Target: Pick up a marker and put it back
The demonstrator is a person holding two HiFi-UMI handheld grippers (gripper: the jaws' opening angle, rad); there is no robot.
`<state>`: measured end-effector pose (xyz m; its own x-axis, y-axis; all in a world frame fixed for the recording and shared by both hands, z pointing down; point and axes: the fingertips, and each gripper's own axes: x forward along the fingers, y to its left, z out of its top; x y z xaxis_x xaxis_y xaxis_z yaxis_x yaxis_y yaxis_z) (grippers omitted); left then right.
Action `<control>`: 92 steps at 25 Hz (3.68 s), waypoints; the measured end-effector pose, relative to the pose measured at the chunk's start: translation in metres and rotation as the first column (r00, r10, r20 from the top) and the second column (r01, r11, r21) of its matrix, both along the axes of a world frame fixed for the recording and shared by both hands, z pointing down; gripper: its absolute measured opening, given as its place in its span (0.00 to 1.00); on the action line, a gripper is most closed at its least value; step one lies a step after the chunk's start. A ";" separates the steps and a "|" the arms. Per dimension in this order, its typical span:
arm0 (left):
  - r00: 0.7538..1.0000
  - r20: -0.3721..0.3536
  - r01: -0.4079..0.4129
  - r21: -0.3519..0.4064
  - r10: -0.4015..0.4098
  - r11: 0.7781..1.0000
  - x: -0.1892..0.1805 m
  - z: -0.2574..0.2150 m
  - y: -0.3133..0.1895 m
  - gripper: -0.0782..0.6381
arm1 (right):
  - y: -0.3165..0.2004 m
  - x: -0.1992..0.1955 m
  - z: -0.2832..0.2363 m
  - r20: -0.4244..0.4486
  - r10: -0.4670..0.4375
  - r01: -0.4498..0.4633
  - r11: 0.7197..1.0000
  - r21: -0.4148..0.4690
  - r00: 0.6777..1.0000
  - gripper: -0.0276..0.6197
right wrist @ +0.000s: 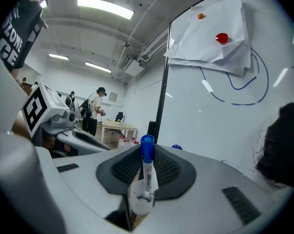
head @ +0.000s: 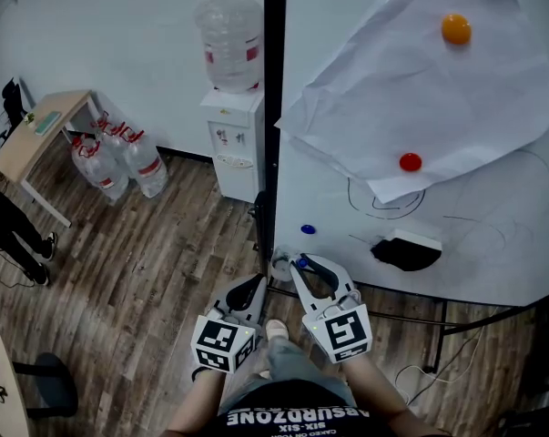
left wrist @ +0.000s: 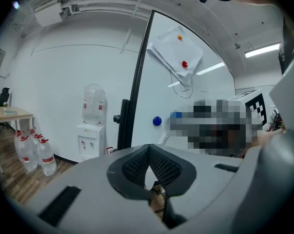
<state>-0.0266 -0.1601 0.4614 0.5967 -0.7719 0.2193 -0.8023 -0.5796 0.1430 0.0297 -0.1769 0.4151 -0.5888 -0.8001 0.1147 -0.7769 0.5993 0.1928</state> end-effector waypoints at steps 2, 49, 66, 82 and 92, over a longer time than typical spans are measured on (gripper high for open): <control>1.000 -0.001 -0.001 0.001 0.001 1.000 0.000 0.000 0.002 0.12 | 0.004 0.001 -0.004 0.017 -0.003 0.003 1.000 0.001 1.000 0.15; 1.000 -0.006 -0.024 0.039 0.024 0.999 0.012 -0.013 0.067 0.12 | 0.090 0.019 0.036 0.045 0.016 -0.010 0.991 -0.133 0.999 0.15; 0.999 0.004 -0.041 0.032 0.041 0.999 0.014 -0.007 0.082 0.12 | 0.111 0.005 0.055 0.034 -0.005 0.011 0.983 -0.186 0.999 0.15; 0.999 0.004 -0.047 0.036 0.047 0.998 0.016 -0.007 0.079 0.12 | 0.108 0.008 0.046 0.037 -0.001 0.008 0.986 -0.168 0.999 0.15; 0.999 0.008 -0.054 0.027 0.053 0.998 0.015 -0.007 0.077 0.12 | 0.104 0.008 0.028 0.043 -0.001 0.006 0.992 -0.127 0.999 0.15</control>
<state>-0.0119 -0.0827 0.4539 0.6358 -0.7445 0.2035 -0.7710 -0.6253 0.1211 0.0376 -0.0725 0.4429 -0.5982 -0.7786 0.1898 -0.7806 0.6197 0.0820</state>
